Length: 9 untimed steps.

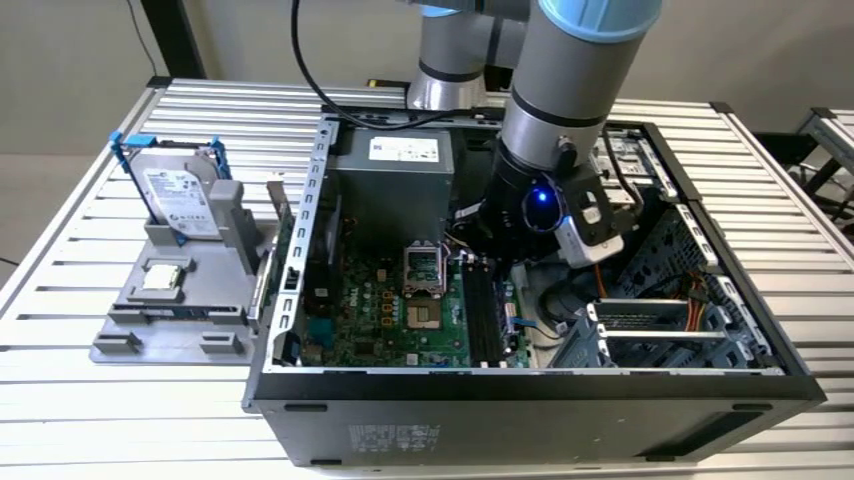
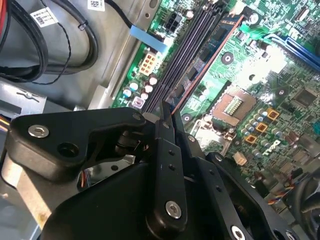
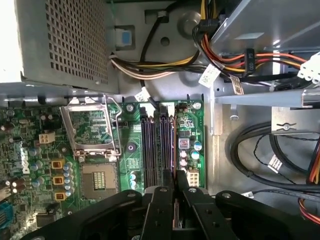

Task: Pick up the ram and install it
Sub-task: 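Insert the ram into the slot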

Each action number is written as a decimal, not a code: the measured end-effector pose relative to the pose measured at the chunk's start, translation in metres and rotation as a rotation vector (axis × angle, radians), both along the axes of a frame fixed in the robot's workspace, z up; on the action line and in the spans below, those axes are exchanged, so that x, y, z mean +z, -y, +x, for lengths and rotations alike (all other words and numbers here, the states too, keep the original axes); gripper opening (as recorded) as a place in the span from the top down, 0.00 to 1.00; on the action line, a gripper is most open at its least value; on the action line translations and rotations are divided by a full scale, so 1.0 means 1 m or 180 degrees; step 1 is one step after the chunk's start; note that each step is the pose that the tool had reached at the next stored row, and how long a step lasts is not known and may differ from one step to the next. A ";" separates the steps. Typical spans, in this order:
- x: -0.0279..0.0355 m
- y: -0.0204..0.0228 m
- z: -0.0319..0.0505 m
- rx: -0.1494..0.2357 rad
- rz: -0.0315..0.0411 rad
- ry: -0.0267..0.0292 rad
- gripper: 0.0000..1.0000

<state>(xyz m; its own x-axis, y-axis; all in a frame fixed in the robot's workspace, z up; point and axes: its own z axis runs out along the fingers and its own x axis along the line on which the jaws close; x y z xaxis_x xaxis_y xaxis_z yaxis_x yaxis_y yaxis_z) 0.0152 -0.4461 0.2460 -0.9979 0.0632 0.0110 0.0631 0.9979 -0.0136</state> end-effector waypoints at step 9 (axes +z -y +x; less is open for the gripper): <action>-0.0088 0.0000 0.0000 0.0041 -0.0024 0.0000 1.00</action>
<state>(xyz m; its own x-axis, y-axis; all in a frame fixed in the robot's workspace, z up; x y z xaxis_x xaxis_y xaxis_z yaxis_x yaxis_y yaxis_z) 0.0152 -0.4460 0.2371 -0.9987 0.0504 0.0106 0.0501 0.9985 -0.0210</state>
